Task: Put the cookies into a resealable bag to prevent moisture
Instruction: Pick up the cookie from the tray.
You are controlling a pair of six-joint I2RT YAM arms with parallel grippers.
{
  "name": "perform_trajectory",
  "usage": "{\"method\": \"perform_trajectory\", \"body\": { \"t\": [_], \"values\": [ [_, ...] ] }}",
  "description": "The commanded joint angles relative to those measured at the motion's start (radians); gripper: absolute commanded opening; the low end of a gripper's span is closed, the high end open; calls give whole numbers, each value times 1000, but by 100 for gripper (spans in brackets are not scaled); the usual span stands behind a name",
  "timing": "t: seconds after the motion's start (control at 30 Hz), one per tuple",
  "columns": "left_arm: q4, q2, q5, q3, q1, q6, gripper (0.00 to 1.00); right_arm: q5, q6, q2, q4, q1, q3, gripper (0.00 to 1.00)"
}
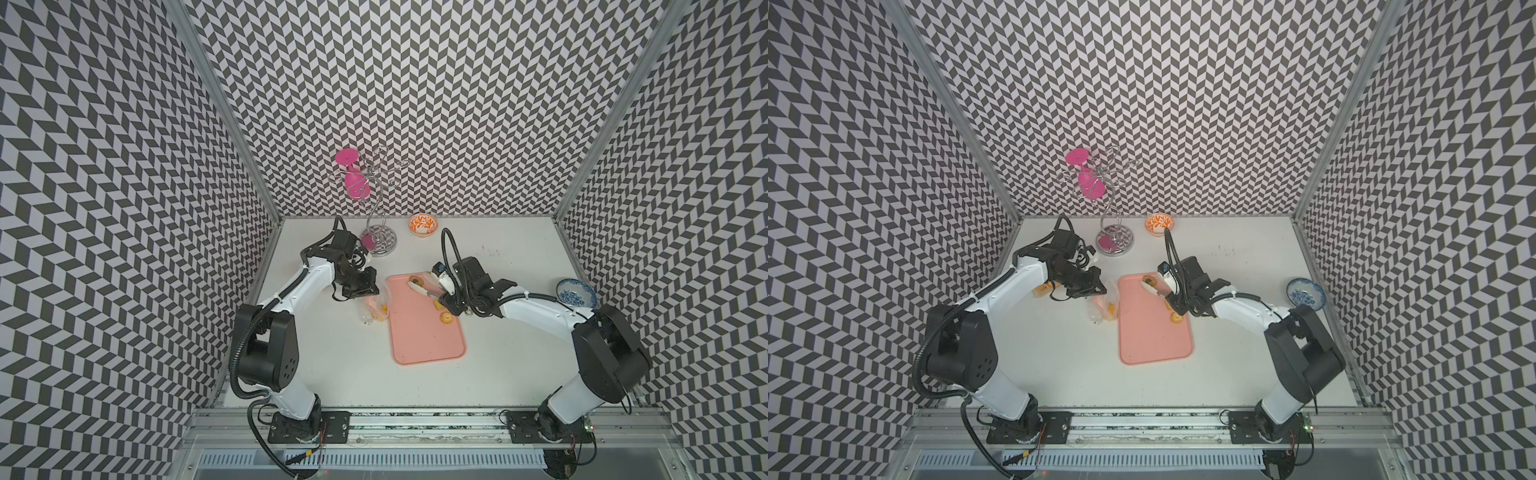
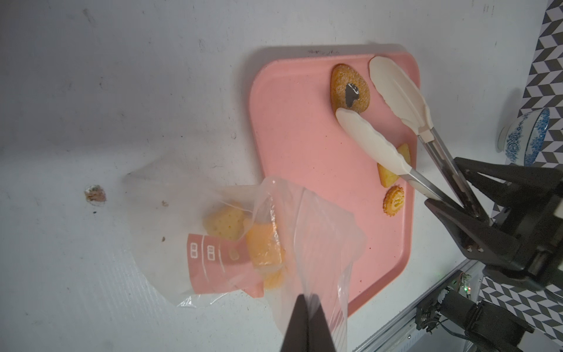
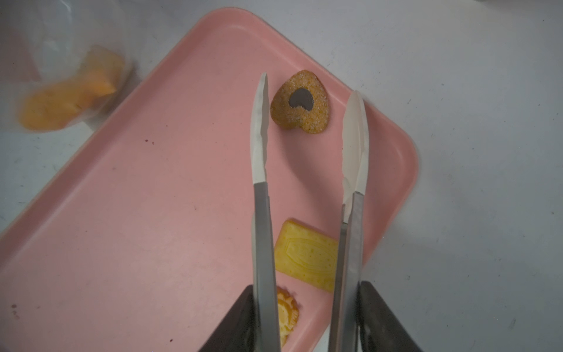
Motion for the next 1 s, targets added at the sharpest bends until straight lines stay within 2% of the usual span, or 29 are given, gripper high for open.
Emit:
{"method": "perform_trajectory", "body": {
  "t": [0.0,0.23,0.5,0.67,0.8,0.97],
  "values": [
    [-9,-23,-6,-12,1,16,0,27,-26,20,28,20,40,50],
    [-6,-14,-7,-11,-4,18,0,106,-58,53,-25,61,71,50],
    [-5,-13,-23,-23,-8,22,0,163,-58,68,-78,78,108,40],
    [1,-11,-21,-25,-13,20,0,175,-48,39,-88,77,106,38],
    [2,-3,-18,-20,-13,21,0,140,-18,-38,-60,68,68,37],
    [-2,10,-18,-6,-11,26,0,-16,48,-190,-11,44,-4,36]
  ]
}}
